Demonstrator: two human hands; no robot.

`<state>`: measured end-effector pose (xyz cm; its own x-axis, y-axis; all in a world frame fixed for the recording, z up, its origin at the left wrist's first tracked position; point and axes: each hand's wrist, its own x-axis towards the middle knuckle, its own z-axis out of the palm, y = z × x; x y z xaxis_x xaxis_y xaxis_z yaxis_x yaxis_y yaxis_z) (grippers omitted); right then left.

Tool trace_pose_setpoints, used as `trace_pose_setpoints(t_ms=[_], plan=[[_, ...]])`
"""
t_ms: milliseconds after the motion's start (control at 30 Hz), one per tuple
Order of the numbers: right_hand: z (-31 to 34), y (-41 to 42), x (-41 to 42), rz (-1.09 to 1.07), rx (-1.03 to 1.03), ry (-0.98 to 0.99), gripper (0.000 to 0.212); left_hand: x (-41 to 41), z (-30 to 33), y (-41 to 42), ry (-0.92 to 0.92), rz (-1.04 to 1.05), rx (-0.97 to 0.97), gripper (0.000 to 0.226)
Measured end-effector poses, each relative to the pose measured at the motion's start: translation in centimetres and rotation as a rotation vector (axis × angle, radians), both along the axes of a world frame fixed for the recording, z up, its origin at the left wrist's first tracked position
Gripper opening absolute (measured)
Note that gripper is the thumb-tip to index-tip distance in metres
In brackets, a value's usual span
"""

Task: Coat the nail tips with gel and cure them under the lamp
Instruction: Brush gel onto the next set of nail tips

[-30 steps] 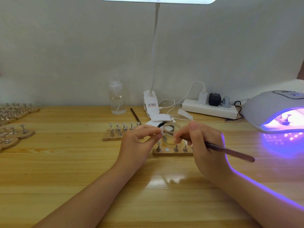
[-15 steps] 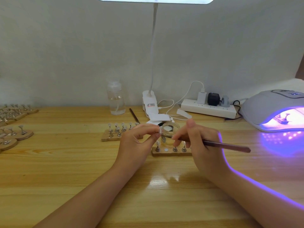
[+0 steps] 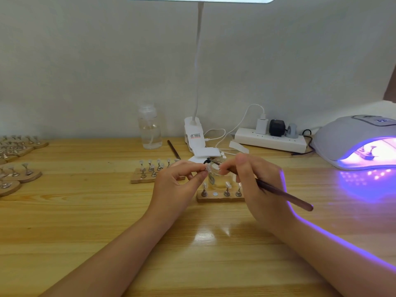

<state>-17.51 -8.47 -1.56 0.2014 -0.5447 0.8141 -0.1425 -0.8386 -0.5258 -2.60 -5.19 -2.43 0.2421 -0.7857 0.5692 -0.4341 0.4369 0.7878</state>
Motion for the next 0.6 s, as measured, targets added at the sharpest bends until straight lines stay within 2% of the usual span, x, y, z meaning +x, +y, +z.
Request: trace_pose_setpoints(t_ms=[67, 167, 333, 500, 600], plan=[[-0.14, 0.01, -0.06, -0.003, -0.005, 0.019, 0.045, 0.02, 0.03, 0.05, 0.008, -0.003, 0.004, 0.027], [-0.24, 0.01, -0.31, 0.055, 0.062, -0.061, 0.049, -0.01, 0.04, 0.05, 0.021, -0.001, 0.011, 0.027], [-0.02, -0.16, 0.07, -0.038, -0.086, 0.027, 0.040, -0.06, 0.08, 0.08, 0.019, 0.004, 0.016, 0.026], [-0.21, -0.27, -0.50, 0.054, 0.075, -0.064, 0.051, -0.09, 0.06, 0.11, 0.038, 0.012, 0.023, 0.031], [-0.03, -0.28, -0.16, 0.003, -0.032, -0.018, 0.046, -0.10, 0.07, 0.14, 0.033, 0.011, 0.018, 0.030]])
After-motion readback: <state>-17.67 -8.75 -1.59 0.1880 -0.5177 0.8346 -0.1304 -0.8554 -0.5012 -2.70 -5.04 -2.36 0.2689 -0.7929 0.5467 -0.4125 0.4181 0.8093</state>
